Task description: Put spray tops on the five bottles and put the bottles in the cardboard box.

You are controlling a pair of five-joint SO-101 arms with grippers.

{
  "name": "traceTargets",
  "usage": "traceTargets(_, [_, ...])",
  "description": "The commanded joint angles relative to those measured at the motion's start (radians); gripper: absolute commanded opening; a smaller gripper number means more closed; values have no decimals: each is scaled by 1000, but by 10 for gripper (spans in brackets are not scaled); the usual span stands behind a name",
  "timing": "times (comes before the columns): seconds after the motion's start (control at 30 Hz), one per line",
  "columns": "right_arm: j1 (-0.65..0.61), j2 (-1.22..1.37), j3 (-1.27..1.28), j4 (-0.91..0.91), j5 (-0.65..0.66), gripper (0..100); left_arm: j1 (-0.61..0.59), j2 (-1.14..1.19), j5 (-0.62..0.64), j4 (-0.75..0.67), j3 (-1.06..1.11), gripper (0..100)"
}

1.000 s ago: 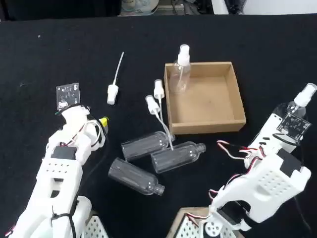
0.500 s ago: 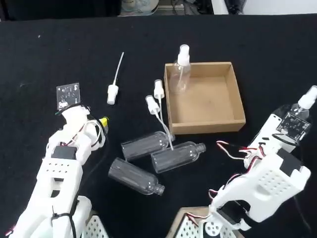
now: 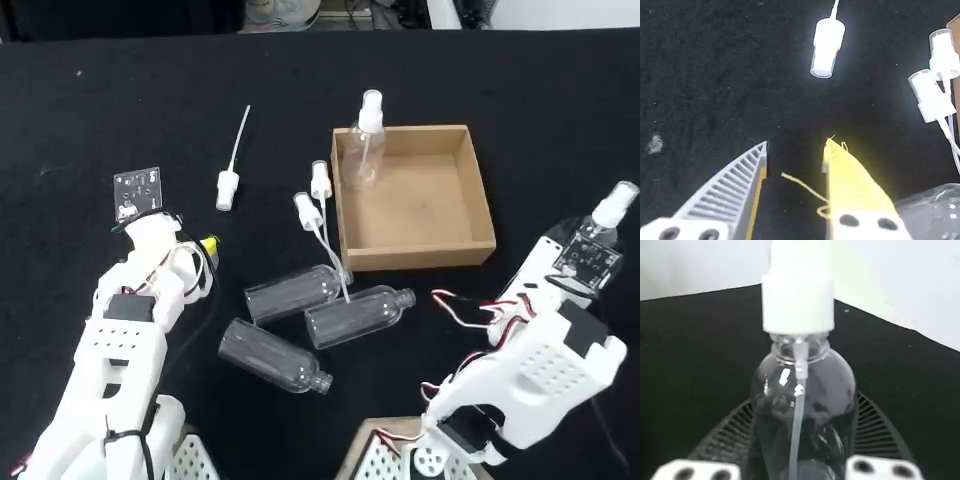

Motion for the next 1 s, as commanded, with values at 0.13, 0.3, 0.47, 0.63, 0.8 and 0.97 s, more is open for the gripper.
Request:
traceTargets(0.13, [-37,-8,41,-25,-5,297,7,-20,6,-17,-10,181])
traceTargets(0.3, [-29,-8,42,-26,-6,289,7,-20,6,-18,-10,181])
traceTargets(0.47, [-26,-10,38,-26,-6,289,7,-20,6,-17,-10,181])
traceTargets(0.63, [-26,-22,48,-71,-6,289,7,-20,6,-18,-10,181])
traceTargets(0.8, [-32,-105,94,-74,-6,289,7,-20,6,-20,-10,181])
traceTargets(0.97, [-29,-196,104,3,-6,289,7,-20,6,-20,-10,181])
